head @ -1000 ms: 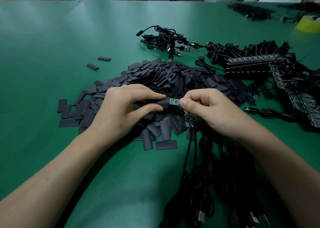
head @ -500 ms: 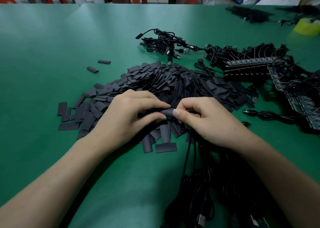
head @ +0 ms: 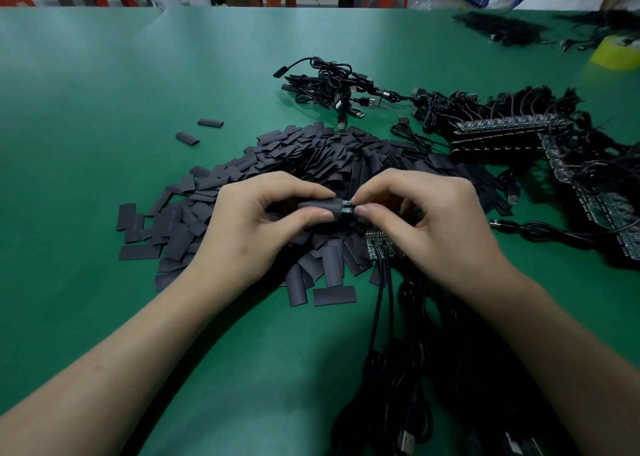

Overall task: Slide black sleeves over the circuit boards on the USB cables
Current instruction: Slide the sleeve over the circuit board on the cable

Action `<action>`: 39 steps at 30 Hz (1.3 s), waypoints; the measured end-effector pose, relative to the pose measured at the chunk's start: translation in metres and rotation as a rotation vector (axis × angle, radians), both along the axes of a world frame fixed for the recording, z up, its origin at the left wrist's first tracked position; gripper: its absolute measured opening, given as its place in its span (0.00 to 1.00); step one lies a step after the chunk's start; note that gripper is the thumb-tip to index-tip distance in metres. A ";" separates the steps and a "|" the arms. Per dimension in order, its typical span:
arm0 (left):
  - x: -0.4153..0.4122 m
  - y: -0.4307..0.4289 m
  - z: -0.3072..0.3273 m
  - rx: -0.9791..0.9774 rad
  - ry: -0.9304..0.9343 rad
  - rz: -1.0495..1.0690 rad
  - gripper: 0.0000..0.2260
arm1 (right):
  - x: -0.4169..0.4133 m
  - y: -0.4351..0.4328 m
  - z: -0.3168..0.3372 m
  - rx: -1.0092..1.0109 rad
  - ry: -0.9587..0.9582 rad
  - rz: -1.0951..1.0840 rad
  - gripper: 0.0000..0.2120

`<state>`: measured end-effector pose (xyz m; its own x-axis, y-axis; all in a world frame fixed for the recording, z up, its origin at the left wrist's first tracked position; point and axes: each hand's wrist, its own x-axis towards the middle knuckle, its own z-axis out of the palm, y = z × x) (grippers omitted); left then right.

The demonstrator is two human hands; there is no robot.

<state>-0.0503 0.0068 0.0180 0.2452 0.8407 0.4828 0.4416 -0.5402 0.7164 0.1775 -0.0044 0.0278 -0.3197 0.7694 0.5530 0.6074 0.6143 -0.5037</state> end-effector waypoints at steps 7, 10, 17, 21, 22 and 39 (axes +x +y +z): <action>0.006 -0.004 -0.003 -0.111 -0.109 -0.036 0.07 | 0.000 0.000 -0.002 0.100 0.025 0.010 0.03; 0.007 -0.006 -0.005 -0.116 -0.149 -0.027 0.06 | 0.000 0.000 -0.002 0.131 0.003 0.006 0.03; 0.010 -0.006 -0.007 -0.192 -0.243 -0.059 0.07 | 0.001 -0.001 -0.001 0.178 -0.030 0.020 0.03; 0.011 -0.009 -0.004 -0.155 -0.215 -0.054 0.08 | -0.001 -0.003 -0.001 0.165 -0.006 0.012 0.02; 0.012 -0.010 -0.004 -0.131 -0.186 -0.047 0.08 | -0.003 -0.003 -0.002 0.156 0.003 0.009 0.02; 0.010 -0.013 0.003 0.152 -0.018 0.029 0.09 | -0.002 -0.001 0.009 -0.640 0.480 0.182 0.07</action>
